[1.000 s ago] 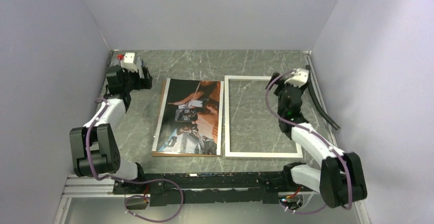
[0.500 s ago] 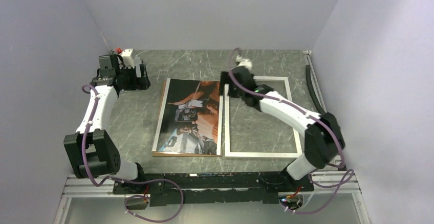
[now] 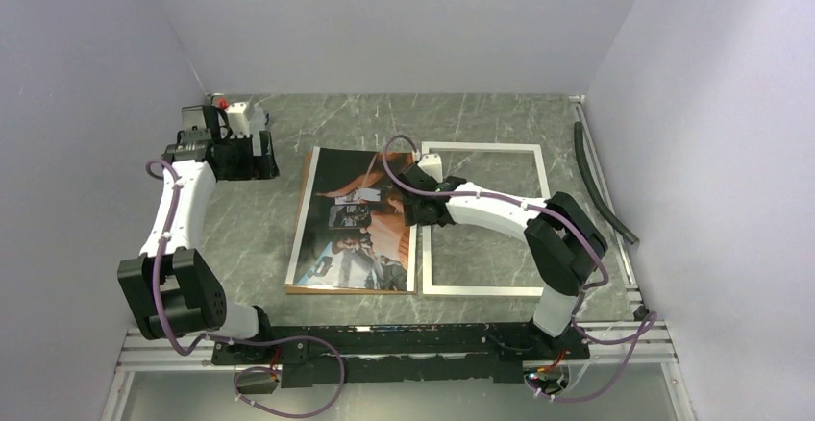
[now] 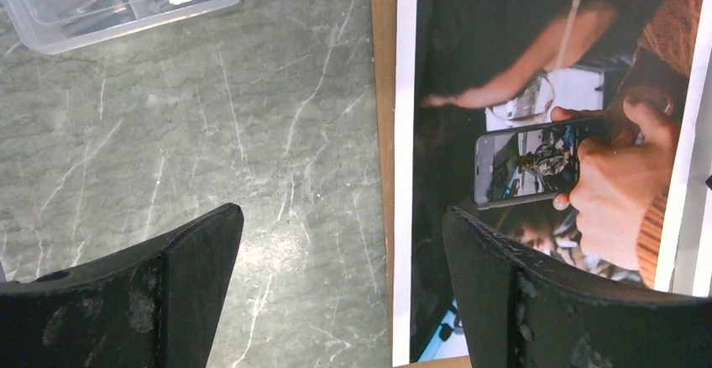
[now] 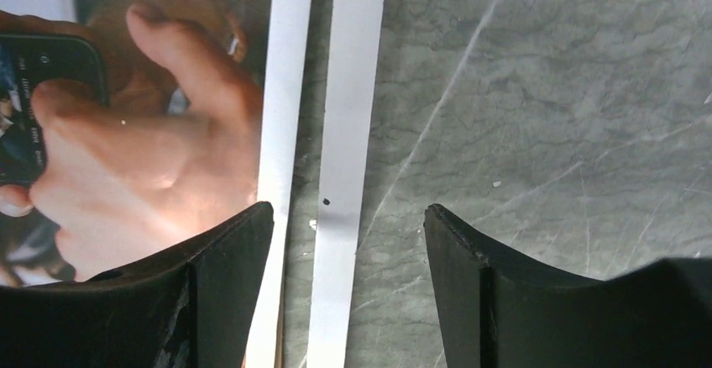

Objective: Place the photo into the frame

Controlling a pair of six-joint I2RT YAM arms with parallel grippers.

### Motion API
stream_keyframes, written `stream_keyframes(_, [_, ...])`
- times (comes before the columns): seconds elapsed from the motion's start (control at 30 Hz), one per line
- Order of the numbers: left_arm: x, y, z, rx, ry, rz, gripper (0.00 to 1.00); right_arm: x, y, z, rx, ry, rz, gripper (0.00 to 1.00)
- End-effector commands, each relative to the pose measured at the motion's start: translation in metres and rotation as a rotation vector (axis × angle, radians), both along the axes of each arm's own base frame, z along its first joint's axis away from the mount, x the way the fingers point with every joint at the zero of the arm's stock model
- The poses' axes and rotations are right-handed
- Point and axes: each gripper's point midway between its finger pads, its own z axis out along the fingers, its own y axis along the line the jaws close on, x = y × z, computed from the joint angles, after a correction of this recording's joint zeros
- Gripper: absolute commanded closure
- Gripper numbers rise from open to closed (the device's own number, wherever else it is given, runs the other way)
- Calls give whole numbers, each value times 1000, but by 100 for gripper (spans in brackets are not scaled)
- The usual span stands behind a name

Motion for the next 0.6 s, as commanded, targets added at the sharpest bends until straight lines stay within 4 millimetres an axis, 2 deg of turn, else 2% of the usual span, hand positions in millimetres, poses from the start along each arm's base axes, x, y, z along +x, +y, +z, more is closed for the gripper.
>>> stream_keyframes(0.0, [-6, 3, 26, 37, -58, -15, 5, -3, -5, -7, 1, -13, -36, 33])
stream_keyframes(0.23, [-8, 3, 28, 41, -54, -15, 5, -10, -4, -33, 14, 28, -30, 38])
stream_keyframes(0.43, [-11, 3, 27, 44, -50, -17, 5, -14, -4, -42, 22, 38, -31, 41])
stream_keyframes(0.57, [-13, 4, 25, 52, -47, -16, 5, -18, -1, -54, 35, 62, -33, 54])
